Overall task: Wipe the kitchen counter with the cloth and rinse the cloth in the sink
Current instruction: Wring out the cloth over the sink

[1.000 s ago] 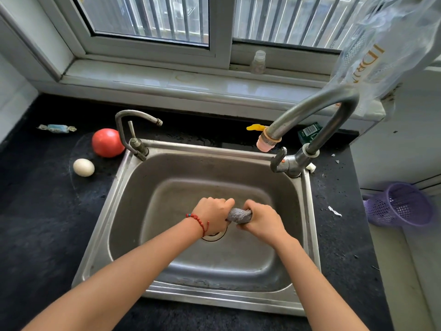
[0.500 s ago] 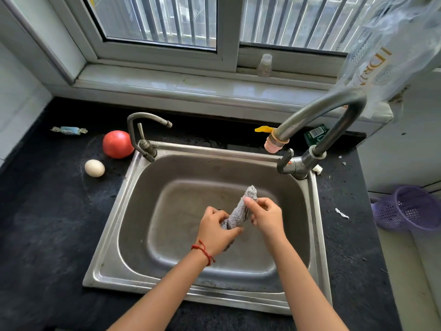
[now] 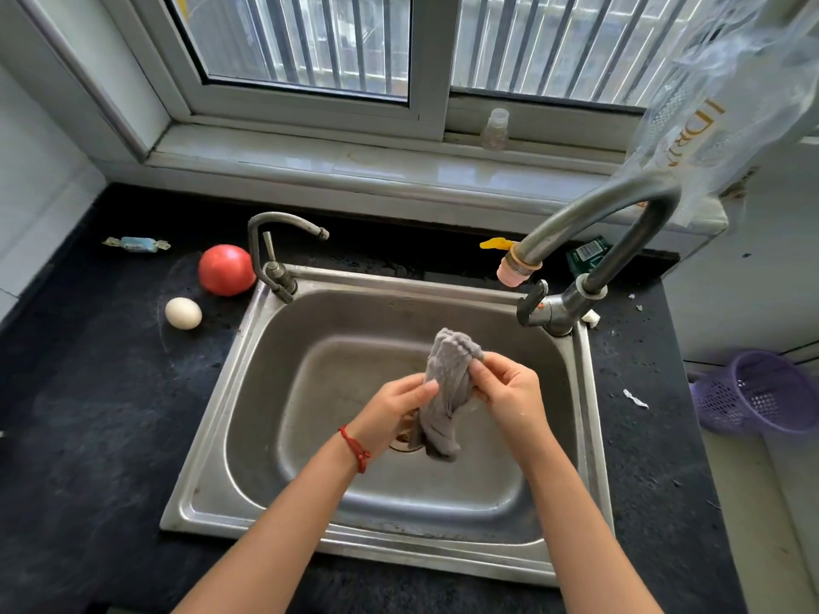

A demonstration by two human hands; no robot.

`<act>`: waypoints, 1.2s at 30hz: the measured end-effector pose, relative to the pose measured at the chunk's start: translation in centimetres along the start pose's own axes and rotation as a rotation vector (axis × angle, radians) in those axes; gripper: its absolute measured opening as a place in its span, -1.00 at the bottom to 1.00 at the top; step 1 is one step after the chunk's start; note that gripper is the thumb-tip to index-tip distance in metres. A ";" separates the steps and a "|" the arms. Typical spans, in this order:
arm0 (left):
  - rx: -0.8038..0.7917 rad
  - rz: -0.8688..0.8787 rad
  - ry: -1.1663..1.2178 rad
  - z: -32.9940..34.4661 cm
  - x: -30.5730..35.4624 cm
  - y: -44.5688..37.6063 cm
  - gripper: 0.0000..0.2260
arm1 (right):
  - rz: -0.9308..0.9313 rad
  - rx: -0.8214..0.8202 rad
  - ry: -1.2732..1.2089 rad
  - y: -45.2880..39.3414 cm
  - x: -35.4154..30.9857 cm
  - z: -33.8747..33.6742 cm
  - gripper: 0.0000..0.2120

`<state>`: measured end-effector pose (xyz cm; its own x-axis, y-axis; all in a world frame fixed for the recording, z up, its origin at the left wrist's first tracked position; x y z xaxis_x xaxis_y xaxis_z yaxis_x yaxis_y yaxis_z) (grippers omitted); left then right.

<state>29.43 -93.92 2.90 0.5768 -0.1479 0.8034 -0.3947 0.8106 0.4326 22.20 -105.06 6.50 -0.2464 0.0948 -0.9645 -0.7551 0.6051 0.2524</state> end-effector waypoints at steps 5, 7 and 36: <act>0.355 0.324 -0.299 0.4 3.2 0.3 -0.43 | -0.047 0.089 0.149 0.6 -0.7 0.4 -0.77; 0.592 0.422 -0.412 0.2 4.0 1.4 -0.48 | -0.013 0.136 0.074 0.7 -0.2 0.0 -0.80; 0.529 0.398 -0.374 -2.2 6.3 0.6 -0.78 | 0.140 0.363 0.029 0.7 -0.7 -3.4 -0.79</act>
<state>34.38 -93.10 7.37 0.0758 -0.1601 0.9842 -0.8671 0.4768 0.1444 19.82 -107.37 7.62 -0.3530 0.1771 -0.9187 -0.4498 0.8289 0.3327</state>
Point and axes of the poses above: each hand's wrist, its own y-axis away from the middle knuckle, its own z-axis out of the palm, x = y × z, the point moved 6 cm from there along -y, towards the middle knuckle, and after that the axes turned 9 degrees about y, right-handed, at the moved point
